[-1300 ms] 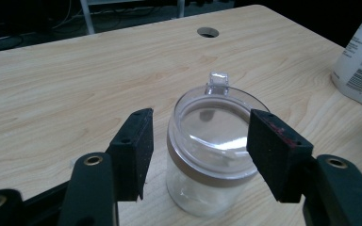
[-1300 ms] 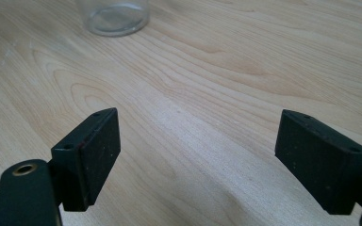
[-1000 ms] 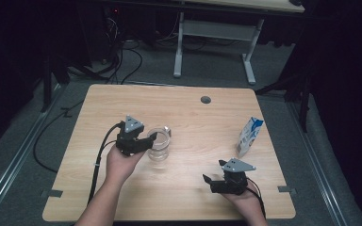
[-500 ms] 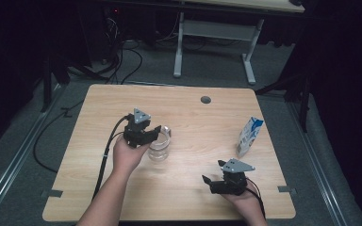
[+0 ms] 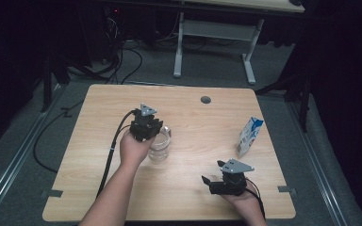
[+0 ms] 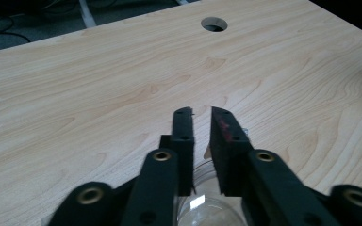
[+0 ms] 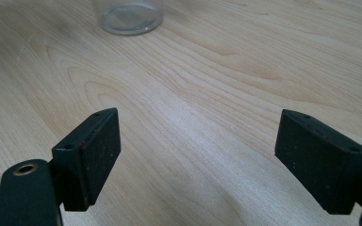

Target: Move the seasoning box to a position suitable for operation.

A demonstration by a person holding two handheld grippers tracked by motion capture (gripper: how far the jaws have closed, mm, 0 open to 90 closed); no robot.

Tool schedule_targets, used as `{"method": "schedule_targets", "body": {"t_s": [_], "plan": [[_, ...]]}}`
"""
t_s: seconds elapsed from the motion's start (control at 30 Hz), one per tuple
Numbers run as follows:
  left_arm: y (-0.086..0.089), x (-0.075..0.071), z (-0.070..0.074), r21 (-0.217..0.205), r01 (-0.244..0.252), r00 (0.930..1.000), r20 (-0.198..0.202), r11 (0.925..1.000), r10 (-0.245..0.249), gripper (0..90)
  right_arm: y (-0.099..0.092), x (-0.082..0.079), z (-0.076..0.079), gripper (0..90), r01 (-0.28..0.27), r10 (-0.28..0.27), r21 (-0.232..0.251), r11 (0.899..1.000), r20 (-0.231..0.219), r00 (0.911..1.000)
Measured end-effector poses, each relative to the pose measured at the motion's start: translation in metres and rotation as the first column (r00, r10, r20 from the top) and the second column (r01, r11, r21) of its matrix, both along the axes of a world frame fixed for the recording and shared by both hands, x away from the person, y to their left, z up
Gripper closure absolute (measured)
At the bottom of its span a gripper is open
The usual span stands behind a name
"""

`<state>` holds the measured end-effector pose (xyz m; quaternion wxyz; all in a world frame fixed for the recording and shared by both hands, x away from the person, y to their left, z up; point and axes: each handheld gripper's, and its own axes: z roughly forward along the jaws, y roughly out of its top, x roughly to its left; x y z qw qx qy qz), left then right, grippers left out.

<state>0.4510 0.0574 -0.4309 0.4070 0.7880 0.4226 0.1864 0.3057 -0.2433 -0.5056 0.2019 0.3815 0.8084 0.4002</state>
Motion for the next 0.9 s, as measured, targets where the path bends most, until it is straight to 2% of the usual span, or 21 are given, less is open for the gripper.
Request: {"method": "schedule_targets", "body": {"t_s": [0.1, 0.33, 0.37, 0.53, 0.73, 0.9], "plan": [[-0.004, 0.0, -0.001, 0.007, -0.002, 1.0, -0.003, 1.0, 0.002, 89.5, 0.0, 0.0, 0.0, 15.4, -0.002, 0.002, -0.002, 1.0, 0.0, 1.0], [-0.015, 0.002, -0.002, 0.064, -0.004, 1.0, -0.004, 0.9979, 0.005, 90.0, 0.002, -0.001, 0.0, 15.4, -0.004, 0.004, -0.003, 1.0, -0.003, 1.0], [-0.017, 0.003, -0.003, 0.089, -0.008, 1.0, -0.002, 0.996, 0.008, 90.0, 0.002, -0.001, 0.0, 15.4, -0.004, 0.004, -0.003, 1.0, -0.004, 1.0], [-0.021, 0.003, -0.005, 0.124, -0.003, 1.0, 0.008, 0.9923, 0.002, 90.0, 0.002, -0.001, 0.0, 15.5, -0.006, 0.006, -0.004, 1.0, -0.003, 1.0], [-0.019, 0.002, -0.004, 0.105, 0.003, 0.9999, -0.011, 0.9945, -0.002, 90.0, 0.003, -0.001, -0.001, 15.6, -0.005, 0.005, -0.011, 1.0, -0.001, 1.0], [-0.016, -0.004, -0.005, 0.09, -0.005, 0.9999, -0.009, 0.9959, 0.006, 90.0, 0.004, -0.002, -0.001, 15.6, -0.009, 0.009, -0.012, 1.0, -0.003, 1.0]]}}
